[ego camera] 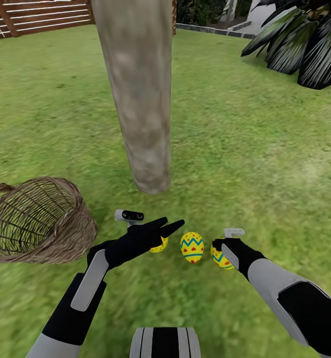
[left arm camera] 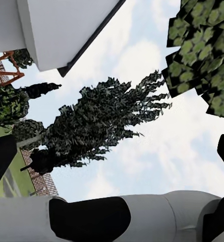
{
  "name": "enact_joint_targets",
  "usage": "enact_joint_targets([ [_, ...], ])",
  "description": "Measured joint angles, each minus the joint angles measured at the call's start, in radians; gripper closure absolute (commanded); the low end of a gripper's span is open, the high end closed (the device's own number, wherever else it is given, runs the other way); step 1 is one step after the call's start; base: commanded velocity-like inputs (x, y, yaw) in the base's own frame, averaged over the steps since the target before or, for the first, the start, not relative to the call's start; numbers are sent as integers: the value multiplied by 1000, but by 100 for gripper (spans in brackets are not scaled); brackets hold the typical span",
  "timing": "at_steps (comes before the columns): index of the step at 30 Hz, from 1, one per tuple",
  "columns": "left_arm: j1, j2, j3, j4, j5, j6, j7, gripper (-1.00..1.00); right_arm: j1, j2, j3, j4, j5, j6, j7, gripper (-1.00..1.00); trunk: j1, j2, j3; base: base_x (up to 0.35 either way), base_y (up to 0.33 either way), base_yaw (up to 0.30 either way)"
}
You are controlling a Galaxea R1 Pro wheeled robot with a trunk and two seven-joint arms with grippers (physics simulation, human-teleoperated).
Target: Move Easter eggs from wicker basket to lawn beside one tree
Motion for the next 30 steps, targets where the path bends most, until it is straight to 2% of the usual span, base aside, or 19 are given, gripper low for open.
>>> enact_joint_targets([
  [5,0,4,15,-1,0,1,0,-100,-1,-6,-4,-15,-4,1,-1,-100,-2,1,16,0,0,0],
  [7,0,6,75,-4,1,2,-3,-100,-1,-8,-6,-26,-5,22,0,-100,-2,1,19,0,0,0],
  [8,0,6,92,-4,0,3,-3,-100,-1,-15,-7,-48,-5,52,0,-100,-3,1,23,0,0,0],
  [10,0,5,102,-4,-5,3,3,-100,-1,-43,-8,-135,-4,148,3,-100,-4,2,31,0,0,0],
  [11,0,5,104,-4,-7,3,6,-100,-1,-65,-10,-184,-5,219,5,-100,-4,2,35,0,0,0],
  [13,-2,6,105,-4,-9,3,7,-100,2,-95,-34,-268,-7,337,9,-100,-5,3,43,0,0,0],
  [15,-22,7,105,-4,-10,3,9,-100,9,-120,-74,-373,-7,396,13,-100,-6,3,50,0,0,0],
  [16,-30,7,105,-3,-11,4,10,-100,11,-143,-80,-412,-12,408,14,-100,-6,3,54,0,0,0],
  [17,-34,6,105,-3,-12,4,15,-100,12,-161,-82,-439,-38,415,22,-100,-7,4,58,0,0,0],
  [18,-40,6,105,-2,-12,9,51,-100,14,-170,-82,-452,-82,419,36,-100,-7,4,62,0,0,0],
  [20,-63,6,103,-2,-9,18,147,-100,15,-186,-82,-461,-133,446,49,-100,-8,4,70,0,0,0],
  [23,-73,6,100,-2,-7,22,188,-100,15,-197,-82,-465,-149,493,55,-100,-9,5,81,-209,12,0],
  [30,-74,7,103,0,-2,22,191,-100,15,-196,-82,-465,-151,499,55,-100,-12,7,108,-327,82,0],
])
